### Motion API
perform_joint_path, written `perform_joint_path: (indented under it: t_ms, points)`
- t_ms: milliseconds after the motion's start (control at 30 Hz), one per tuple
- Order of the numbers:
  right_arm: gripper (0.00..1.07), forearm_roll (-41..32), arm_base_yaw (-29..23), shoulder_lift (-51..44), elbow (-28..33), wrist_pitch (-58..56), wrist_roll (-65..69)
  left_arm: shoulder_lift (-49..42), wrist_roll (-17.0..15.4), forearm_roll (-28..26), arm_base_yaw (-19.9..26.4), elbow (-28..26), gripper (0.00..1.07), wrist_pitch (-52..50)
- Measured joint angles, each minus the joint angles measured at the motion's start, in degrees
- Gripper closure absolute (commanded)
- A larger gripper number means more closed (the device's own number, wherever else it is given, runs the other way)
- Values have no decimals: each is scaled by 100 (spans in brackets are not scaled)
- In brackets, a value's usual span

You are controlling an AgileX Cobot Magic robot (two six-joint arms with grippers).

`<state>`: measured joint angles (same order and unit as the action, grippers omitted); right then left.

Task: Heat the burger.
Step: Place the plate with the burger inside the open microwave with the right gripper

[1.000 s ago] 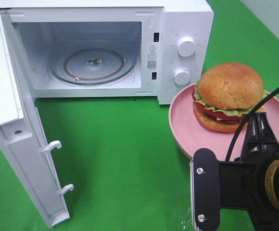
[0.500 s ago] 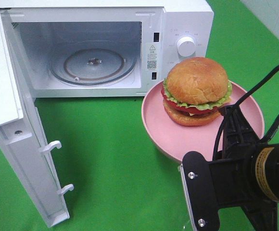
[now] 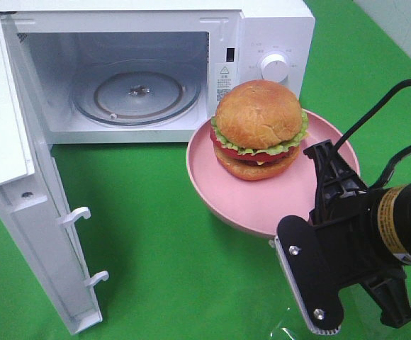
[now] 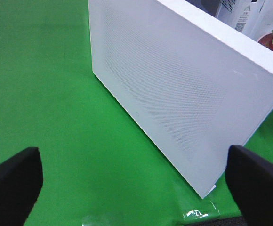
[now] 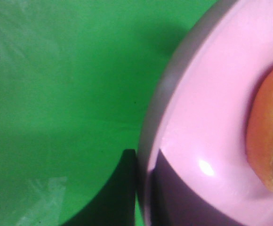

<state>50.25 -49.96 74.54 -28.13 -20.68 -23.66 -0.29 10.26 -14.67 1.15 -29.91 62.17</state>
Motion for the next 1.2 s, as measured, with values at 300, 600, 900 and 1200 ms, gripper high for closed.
perform_joint_path:
  t_ms: [300,600,900,1200]
  points:
    - [107,-1409,487,0,0,29,-2441,0,0,0,0,0,9,0]
    - [107,-2681,521,6,-23,103,-4257,0,0,0,0,0,9,0]
    - [107,-3266,1037,6,-315,80,-4876,0,0,0,0,0,9,0]
    - [107,-4062,1117,11,-344,57,-5982,0,0,0,0,0,9,0]
